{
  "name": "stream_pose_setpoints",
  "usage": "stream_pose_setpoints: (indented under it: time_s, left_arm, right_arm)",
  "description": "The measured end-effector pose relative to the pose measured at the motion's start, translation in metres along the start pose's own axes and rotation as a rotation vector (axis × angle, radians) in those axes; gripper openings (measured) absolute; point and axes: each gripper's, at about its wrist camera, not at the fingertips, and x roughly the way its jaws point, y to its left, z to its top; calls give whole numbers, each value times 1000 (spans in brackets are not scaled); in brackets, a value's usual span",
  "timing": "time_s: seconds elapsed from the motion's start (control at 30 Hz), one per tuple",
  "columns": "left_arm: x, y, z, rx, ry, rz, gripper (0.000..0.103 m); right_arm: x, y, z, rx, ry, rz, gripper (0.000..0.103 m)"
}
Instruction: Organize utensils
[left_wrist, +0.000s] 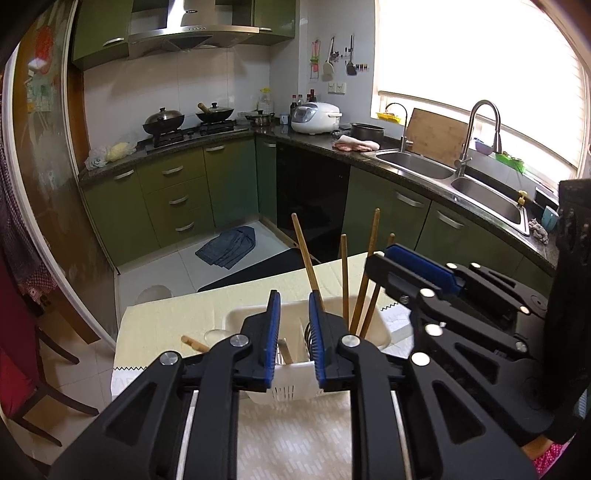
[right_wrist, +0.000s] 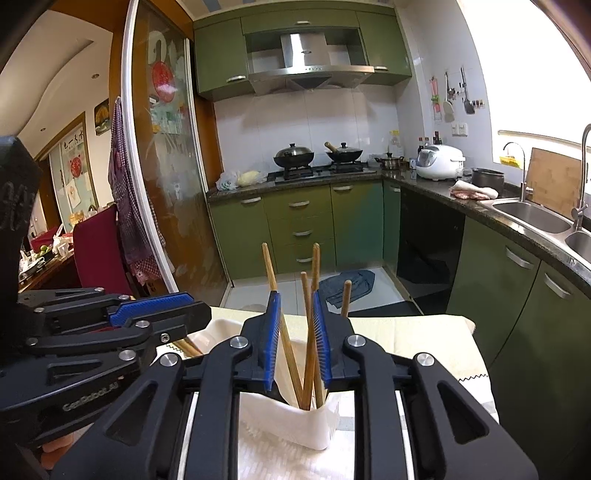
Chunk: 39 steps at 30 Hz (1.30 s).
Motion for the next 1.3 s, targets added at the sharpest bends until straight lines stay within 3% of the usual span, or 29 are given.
stream_pose_setpoints:
  time_s: [0.13,0.2,0.23,0.3,0.43,0.57,0.77,0.87,0.97,1.1,1.2,1.3]
  left_arm:
    - [-15,1,-3,-20,-21,-15,15]
    - [-32,2,-9,-34,-44,-28,21]
    - [-43,3,-15,-40,-55,-34,27]
    - [-60,3,-29,-48,-69,-37,53]
    - [-94,9,-76,-67,-84,-14,55]
    - [-128,13,-129,-81,-90,25,61]
    - [-189,15,-176,-115,-150,68,81]
    - [-216,10,-188,-109,-166,67,84]
    - [-243,3,-197,-99,-211,77,94]
    - [-264,-7,-203,-92,-250,71,96]
    - [-266,-6,-204,-125,-231,33,96]
    - [-263,-8,-207,-130,-220,47,96]
  right_arm:
    - [-26,3,-4,1,-23,12,20]
    - [-44,3,-9,0,-31,14,38]
    - [-56,3,-14,0,-34,17,41]
    - [-79,2,-26,-4,-32,15,51]
    - [-132,-5,-66,17,-21,-10,69]
    - [-183,-1,-111,-3,3,-14,98]
    - [-261,23,-152,-82,-38,-60,98]
    - [-292,32,-161,-76,-63,-59,98]
    - [-317,42,-172,-80,-57,-83,98]
    - [-330,51,-173,-92,-43,-116,98]
    - [-335,52,-174,-88,-40,-124,98]
    - [-338,51,-173,-86,-39,-116,98]
